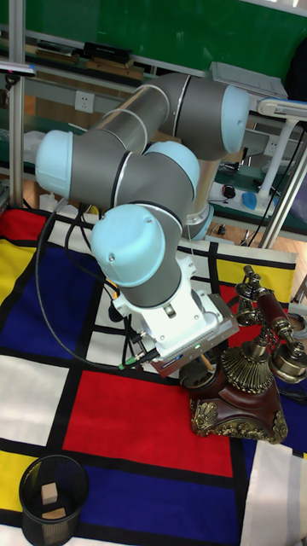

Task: Dial a number on an old rotary phone

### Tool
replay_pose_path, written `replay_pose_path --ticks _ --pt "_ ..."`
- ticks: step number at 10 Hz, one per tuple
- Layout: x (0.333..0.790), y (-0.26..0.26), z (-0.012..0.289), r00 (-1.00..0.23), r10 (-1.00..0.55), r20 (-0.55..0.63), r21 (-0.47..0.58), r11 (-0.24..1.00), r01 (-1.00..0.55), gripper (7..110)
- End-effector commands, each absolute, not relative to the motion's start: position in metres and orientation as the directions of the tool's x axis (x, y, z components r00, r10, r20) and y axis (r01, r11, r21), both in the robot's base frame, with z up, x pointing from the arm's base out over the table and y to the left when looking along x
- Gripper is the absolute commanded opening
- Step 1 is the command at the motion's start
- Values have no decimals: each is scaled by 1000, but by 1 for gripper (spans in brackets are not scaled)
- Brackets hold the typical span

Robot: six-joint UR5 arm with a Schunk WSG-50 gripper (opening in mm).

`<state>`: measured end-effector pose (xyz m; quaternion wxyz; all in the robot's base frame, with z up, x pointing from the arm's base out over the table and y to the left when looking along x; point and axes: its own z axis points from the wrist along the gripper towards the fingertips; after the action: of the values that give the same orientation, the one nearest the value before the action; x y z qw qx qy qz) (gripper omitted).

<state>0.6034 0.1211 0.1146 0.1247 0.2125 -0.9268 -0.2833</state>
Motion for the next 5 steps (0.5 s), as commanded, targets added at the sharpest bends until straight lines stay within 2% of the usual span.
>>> replay_pose_path --ticks 1,5 --pt "611 124 116 -884 -457 99 585 745 -320 7" --pt "614 124 112 -889 -447 104 579 754 -311 7"
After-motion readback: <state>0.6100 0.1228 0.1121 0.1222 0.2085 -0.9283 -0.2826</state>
